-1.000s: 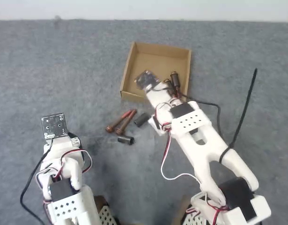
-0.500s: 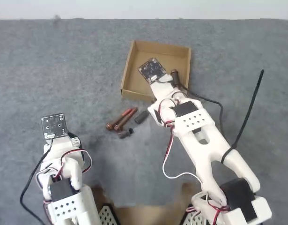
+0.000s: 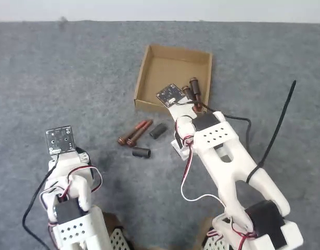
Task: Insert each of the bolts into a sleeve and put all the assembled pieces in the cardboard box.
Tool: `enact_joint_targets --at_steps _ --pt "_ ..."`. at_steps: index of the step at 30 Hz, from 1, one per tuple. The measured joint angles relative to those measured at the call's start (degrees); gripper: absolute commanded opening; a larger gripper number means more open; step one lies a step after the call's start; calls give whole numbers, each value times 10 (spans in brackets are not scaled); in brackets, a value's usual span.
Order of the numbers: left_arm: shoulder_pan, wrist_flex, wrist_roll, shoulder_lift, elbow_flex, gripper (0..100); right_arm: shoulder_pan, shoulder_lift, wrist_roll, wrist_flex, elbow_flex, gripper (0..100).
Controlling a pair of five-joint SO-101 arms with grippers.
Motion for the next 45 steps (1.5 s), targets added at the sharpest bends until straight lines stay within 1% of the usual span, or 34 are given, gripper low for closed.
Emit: enact_joint_targets --at_steps 3,7,9,17,21,25,28,31,36,40,45 --pt "0 0 0 0 0 12 0 0 0 -5 9 17" --pt "0 0 0 0 0 12 0 0 0 -32 46 98" --pt "0 0 0 0 0 12 -3 0 0 -38 69 121" --pt "0 11 0 0 0 12 -4 0 1 -61 150 116" --pt "0 11 0 0 0 12 -4 -11 1 -62 160 115" --pt "0 11 0 0 0 12 -5 -26 1 -51 160 54" --pt "0 11 0 0 0 12 -4 -56 1 -13 132 9" --pt "0 11 0 0 0 12 -5 -89 1 33 81 7" --pt "0 11 0 0 0 12 -5 -103 -57 48 33 7" --pt "0 11 0 0 0 12 -6 -76 -70 -9 31 7" --pt "0 11 0 0 0 12 -11 5 -71 -130 32 7"
